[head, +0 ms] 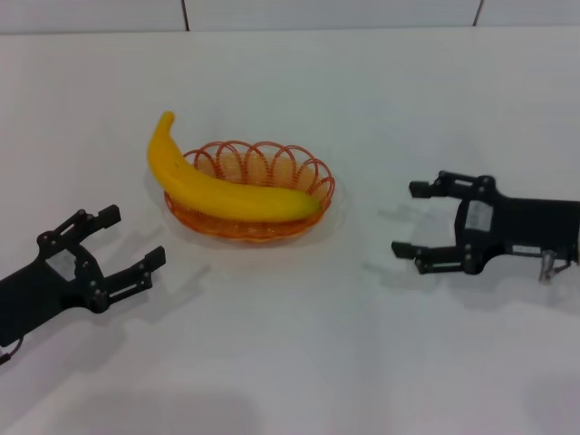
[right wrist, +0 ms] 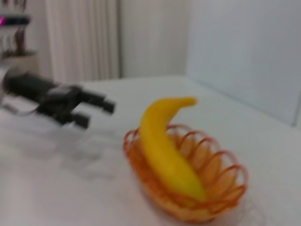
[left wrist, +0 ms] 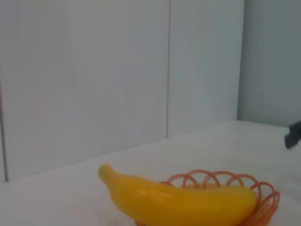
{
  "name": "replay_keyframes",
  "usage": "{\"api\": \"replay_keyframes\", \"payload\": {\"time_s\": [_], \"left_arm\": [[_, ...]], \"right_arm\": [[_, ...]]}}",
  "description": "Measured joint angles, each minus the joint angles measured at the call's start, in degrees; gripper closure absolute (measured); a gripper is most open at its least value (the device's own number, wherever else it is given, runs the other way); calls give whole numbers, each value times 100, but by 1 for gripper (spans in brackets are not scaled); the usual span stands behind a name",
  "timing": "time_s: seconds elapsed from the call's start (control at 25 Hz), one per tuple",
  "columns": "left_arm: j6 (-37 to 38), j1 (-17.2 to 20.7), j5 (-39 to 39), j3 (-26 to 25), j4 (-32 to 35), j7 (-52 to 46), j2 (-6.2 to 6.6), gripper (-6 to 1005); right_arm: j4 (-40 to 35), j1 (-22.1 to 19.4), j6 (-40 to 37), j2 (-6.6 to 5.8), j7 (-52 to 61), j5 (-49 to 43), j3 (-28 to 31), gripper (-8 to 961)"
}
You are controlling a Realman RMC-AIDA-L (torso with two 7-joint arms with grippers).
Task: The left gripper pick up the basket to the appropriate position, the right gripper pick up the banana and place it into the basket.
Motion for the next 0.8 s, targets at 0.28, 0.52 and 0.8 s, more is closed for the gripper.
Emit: {"api": "replay_keyframes", "payload": {"time_s": [0.28, 0.52, 0.8], "left_arm": [[-36, -39, -13, -31, 4, 19, 1, 91], [-50, -63, 1, -31, 5, 34, -1, 91], [-59, -79, 3, -16, 14, 57, -19, 91]], "right_arm": [[3, 205, 186, 255, -364, -427, 41, 71], [81, 268, 268, 369, -393, -402, 336, 71], [232, 350, 271, 379, -383, -412, 429, 71]]}}
